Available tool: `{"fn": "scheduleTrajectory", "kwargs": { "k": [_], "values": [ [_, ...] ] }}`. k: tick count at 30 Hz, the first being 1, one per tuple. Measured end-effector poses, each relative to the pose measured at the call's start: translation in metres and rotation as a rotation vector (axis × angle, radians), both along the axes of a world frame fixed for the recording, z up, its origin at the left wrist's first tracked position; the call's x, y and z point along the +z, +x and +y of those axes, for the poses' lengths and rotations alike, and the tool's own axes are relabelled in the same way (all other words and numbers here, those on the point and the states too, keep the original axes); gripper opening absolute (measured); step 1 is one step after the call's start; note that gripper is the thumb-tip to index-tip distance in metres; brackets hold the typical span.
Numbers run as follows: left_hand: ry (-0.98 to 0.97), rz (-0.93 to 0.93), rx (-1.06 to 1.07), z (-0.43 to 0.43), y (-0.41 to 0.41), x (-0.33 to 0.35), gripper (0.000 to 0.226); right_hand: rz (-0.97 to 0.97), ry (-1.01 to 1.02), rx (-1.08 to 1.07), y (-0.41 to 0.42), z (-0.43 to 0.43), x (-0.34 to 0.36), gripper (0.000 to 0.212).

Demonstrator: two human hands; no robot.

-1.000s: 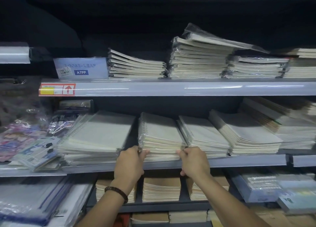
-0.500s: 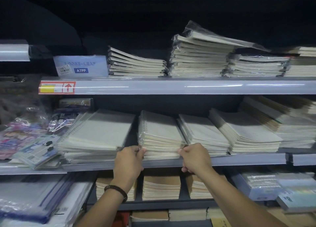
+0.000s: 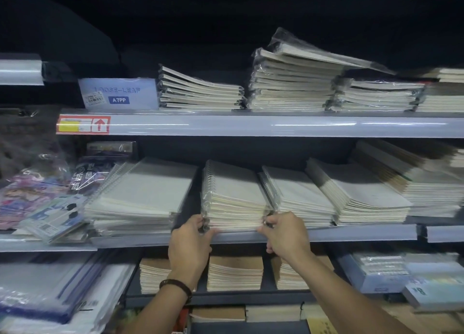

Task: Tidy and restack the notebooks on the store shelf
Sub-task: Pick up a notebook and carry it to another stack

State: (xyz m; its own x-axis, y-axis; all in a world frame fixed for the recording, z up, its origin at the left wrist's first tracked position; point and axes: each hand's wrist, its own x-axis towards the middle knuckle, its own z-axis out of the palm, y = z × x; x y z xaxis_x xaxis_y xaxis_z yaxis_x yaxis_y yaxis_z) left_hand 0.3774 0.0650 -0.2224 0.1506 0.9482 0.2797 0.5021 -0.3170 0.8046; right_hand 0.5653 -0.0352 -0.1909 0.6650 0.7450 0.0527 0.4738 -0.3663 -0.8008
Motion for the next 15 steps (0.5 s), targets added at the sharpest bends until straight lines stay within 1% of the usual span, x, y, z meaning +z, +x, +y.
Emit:
{"fn": "scheduleTrajectory", "kwargs": {
  "k": [4, 7, 9, 10, 15],
  "values": [
    [-0.059, -0.032, -0.037, 0.003, -0.003, 0.001, 0.047, -0.044, 0.063, -0.02, -0.003, -0.002, -0.006, 0.028],
    [-0.067, -0.042, -0.031, 0.005, -0.004, 0.003, 0.041, -0.094, 0.072, -0.019, -0.004, -0.003, -0.011, 0.005],
    [-0.075, -0.054, -0.019, 0.005, -0.004, 0.003, 0.038, -0.145, 0.062, -0.031, -0.002, -0.002, -0.015, 0.018],
    [-0.078, -0.055, -0.013, 0.004, -0.004, 0.003, 0.037, -0.155, 0.064, -0.043, -0.002, -0.001, -0.016, 0.019],
    [-0.055, -0.009, -0.03, 0.003, -0.006, 0.004, 0.036, -0.162, 0.119, -0.074, -0.004, -0.001, -0.025, 0.013]
  ]
}}
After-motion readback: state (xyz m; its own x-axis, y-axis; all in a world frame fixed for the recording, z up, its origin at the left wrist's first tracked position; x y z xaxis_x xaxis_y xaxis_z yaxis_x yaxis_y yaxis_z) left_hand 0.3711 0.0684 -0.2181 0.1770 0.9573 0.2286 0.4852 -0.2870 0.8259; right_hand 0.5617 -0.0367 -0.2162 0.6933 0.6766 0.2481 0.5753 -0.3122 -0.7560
